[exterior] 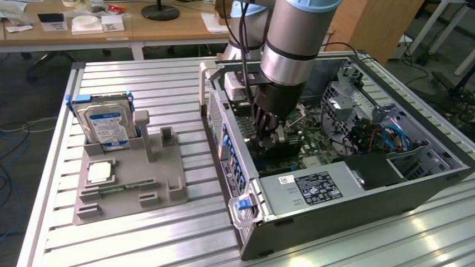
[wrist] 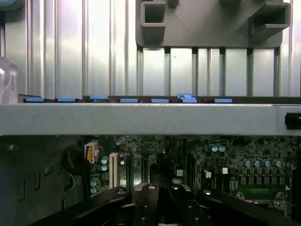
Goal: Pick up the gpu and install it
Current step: 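Press down on the gpu until it lock into place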
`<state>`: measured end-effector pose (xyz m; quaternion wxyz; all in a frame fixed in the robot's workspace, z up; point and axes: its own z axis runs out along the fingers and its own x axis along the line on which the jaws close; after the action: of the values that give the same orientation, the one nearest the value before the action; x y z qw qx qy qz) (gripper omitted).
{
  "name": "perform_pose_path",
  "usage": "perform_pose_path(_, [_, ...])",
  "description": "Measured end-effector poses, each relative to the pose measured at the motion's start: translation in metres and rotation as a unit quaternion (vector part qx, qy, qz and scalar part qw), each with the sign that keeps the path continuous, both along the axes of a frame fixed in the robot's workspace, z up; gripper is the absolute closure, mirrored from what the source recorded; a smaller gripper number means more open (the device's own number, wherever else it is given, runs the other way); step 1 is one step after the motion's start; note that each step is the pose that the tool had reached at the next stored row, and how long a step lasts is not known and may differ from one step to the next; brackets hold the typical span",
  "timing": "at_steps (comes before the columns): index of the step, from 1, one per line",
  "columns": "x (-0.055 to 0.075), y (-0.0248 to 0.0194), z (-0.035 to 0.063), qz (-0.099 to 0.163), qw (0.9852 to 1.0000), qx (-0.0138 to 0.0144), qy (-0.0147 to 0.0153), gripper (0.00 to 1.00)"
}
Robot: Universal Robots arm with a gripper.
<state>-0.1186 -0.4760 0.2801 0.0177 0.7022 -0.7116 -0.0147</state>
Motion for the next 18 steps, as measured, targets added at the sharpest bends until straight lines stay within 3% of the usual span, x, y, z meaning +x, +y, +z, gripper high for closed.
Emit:
perform_pose_path(4, [0.002,0.0081,0.0003,0.000,1.0000,-0.0078,0.0000,0.89])
perform_pose_path(7, [0.002,0.0132,0.0005,0.000,0.9999,-0.0113,0.0000,0.89])
perform_pose_path(11, [0.004,0.0194,0.0004,0.000,0.9999,-0.0126,0.0000,0.89])
perform_pose_path(18, [0.005,0.0224,-0.0007,0.000,0.9999,-0.0127,-0.0011,0.89])
